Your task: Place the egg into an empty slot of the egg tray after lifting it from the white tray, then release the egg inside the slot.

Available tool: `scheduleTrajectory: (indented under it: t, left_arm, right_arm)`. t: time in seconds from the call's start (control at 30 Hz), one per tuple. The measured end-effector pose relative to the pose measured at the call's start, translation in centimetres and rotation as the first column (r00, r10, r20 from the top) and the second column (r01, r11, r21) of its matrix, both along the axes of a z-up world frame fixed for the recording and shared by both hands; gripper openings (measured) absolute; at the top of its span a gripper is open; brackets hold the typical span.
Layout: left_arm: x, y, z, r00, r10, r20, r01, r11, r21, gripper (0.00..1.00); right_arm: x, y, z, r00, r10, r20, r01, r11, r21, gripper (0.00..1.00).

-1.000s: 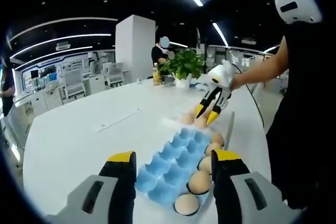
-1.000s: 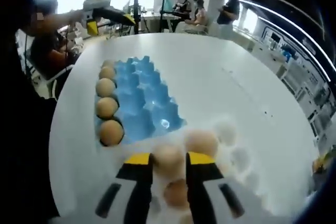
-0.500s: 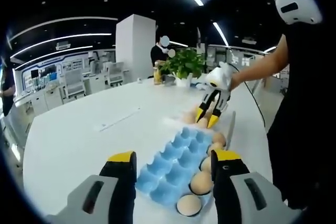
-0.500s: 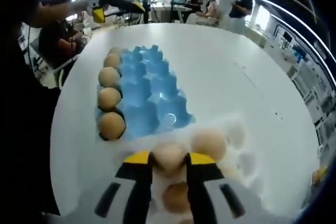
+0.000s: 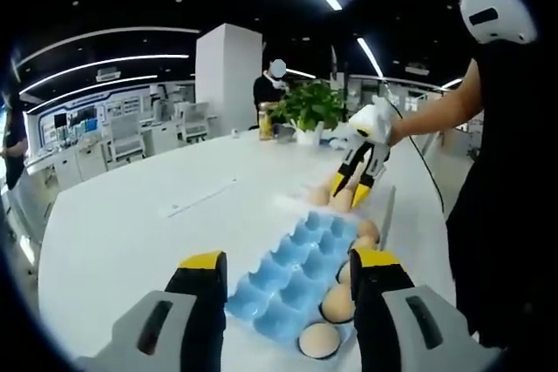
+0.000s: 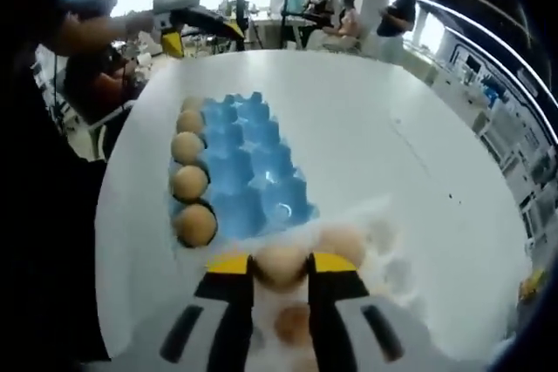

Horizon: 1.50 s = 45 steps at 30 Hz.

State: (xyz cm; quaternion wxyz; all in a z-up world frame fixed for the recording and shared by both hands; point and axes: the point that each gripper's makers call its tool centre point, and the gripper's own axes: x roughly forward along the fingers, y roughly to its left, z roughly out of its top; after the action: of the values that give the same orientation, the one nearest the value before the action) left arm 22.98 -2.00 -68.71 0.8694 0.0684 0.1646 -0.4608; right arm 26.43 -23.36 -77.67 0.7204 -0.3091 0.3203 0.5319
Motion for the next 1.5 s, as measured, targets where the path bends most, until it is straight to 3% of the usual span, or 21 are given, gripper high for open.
scheduleTrajectory:
  t: [0.1, 0.13, 0.17, 0.47, 0.77, 1.07, 1.5]
  left_arm:
    - [0.0, 0.2, -0.1, 1.0, 0.001, -0.001, -0.001, 1.0, 0.005, 0.58]
    - [0.1, 0.2, -0.2, 1.0, -0.001, -0.002, 0.001, 1.0, 0.012, 0.58]
    - [0.1, 0.3, -0.3, 1.0, -0.001, -0.003, 0.001, 1.0, 0.014, 0.58]
    - [0.1, 0.1, -0.3, 1.0, -0.005, -0.001, 0.005, 1.0, 0.013, 0.58]
    - [0.2, 0.4, -0.3, 1.0, -0.004, 0.0, 0.004, 1.0, 0.011, 0.62]
    - [0.5, 0.6, 0.1, 1.0, 0.025, -0.013, -0.025, 0.999, -0.022, 0.84]
    - [0.6, 0.3, 0.2, 1.0, 0.014, -0.021, -0.015, 0.999, -0.035, 0.88]
  right_arm:
    - [-0.1, 0.3, 1.9, 0.999, -0.032, -0.019, 0.033, 0.997, 0.067, 0.23]
    - [0.0, -0.5, 3.0, 1.0, -0.022, 0.013, 0.021, 0.998, 0.052, 0.23]
    - [-0.1, -0.7, 3.3, 1.0, -0.027, 0.004, 0.026, 0.998, 0.054, 0.23]
    - [-0.3, -1.2, 3.0, 1.0, -0.017, 0.007, 0.017, 0.999, 0.032, 0.23]
    - [-0.5, 0.8, 3.3, 1.0, 0.014, 0.01, -0.014, 0.999, 0.05, 0.23]
    - [-0.6, 2.8, 3.8, 0.999, 0.047, 0.02, -0.048, 0.996, 0.078, 0.23]
    - [-0.9, 5.9, 4.2, 0.994, 0.103, 0.027, -0.105, 0.989, 0.105, 0.23]
